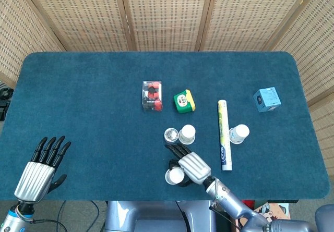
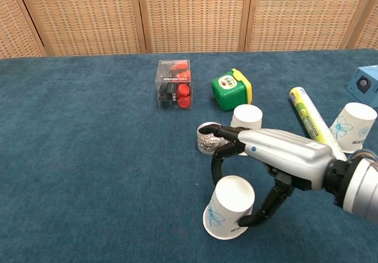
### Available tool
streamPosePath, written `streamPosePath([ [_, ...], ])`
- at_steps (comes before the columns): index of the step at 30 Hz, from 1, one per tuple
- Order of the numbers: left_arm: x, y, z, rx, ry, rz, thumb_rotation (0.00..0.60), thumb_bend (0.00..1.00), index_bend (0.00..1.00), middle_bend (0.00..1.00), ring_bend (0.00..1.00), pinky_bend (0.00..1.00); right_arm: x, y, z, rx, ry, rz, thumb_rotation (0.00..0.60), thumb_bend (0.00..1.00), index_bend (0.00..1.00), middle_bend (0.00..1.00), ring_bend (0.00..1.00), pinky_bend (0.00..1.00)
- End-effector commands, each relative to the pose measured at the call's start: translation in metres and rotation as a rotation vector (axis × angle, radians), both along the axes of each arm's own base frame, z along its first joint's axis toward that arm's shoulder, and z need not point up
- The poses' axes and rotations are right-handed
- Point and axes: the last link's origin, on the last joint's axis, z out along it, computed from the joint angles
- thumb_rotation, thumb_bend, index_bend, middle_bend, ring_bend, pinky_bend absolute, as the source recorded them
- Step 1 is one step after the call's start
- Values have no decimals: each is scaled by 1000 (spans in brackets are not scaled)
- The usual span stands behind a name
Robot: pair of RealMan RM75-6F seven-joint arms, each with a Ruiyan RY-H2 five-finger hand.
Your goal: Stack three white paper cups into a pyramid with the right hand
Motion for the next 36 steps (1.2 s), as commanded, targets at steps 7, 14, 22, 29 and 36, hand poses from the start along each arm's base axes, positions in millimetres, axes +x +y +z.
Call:
streamPosePath([
  [7,0,0,0,-1,0,-1,600,206,0,0,0,0,1,2,-2,-2,1,-6,600,131,554,0,0,0],
  [14,1,0,0,1,-2,-2,600,206,0,0,0,0,1,-2,4,-18,8,-6,600,131,554,0,0,0],
  [22,1,-1,1,3,-4,-3,600,207,0,0,0,0,1,-13,29,-80,26,-15,600,131,554,0,0,0],
  [29,1,-1,1,3,-3,-4,600,207,0,0,0,0,-4,-22,57,-150,36,-36,600,132,554,0,0,0],
  [36,2,-3,1,3,-4,-11,600,206,0,0,0,0,-18,-37,88,-222,69,-96,600,131,554,0,0,0],
])
